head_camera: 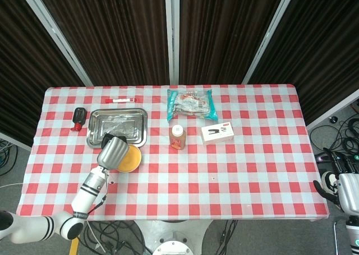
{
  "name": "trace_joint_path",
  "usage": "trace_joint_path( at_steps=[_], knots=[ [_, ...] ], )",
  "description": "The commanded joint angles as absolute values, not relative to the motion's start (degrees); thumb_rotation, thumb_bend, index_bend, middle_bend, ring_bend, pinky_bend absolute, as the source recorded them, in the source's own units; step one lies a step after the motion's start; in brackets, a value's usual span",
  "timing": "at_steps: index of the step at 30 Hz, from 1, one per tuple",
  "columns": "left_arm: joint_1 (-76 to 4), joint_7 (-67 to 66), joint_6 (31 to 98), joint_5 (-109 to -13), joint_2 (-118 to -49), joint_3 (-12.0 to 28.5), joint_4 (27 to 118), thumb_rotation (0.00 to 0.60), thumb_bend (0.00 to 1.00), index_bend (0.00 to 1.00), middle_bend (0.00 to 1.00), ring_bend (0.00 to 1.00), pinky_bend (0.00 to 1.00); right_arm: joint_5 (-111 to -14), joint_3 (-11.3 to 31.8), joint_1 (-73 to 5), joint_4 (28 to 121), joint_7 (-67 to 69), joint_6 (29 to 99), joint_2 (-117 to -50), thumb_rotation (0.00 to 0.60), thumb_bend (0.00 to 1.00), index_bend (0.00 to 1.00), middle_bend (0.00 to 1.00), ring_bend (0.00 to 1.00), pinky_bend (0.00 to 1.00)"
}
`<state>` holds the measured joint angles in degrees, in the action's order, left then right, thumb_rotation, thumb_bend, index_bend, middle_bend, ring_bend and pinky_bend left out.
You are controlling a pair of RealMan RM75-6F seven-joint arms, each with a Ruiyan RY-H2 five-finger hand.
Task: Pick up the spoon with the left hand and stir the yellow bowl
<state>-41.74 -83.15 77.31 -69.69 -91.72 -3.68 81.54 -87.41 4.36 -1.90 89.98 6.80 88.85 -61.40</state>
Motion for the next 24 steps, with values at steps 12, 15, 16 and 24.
trace_joint_path(
  at_steps=[12, 15, 16, 24],
  knots=[
    [-41.31, -91.68, 74.71, -64.08, -92.88, -0.89, 84.18, 0.600, 0.45, 0.76, 1.00, 1.00, 1.00, -87.53, 4.33, -1.98, 90.02, 6.78, 88.78, -61.46, 0.600, 0.19, 0.10, 0.28, 0.13, 0.23],
    [-41.52, -91.66, 74.57, -63.29, -93.05, 0.09, 83.90, 0.600, 0.45, 0.76, 1.00, 1.00, 1.00, -87.47, 4.36, -1.85, 90.06, 6.74, 88.99, -61.37, 0.600, 0.19, 0.10, 0.28, 0.13, 0.23],
    [-41.54, -91.72, 74.69, -62.95, -93.02, 0.47, 83.80, 0.600, 0.45, 0.76, 1.00, 1.00, 1.00, -87.44, 4.36, -1.79, 90.09, 6.76, 89.07, -61.31, 0.600, 0.19, 0.10, 0.28, 0.13, 0.23],
    [-41.68, -93.15, 73.93, -59.21, -93.18, 1.56, 83.38, 0.600, 0.45, 0.76, 1.00, 1.00, 1.00, -87.60, 4.26, -1.66, 90.07, 6.84, 89.24, -61.35, 0.600, 0.19, 0.10, 0.28, 0.13, 0.23]
  ],
)
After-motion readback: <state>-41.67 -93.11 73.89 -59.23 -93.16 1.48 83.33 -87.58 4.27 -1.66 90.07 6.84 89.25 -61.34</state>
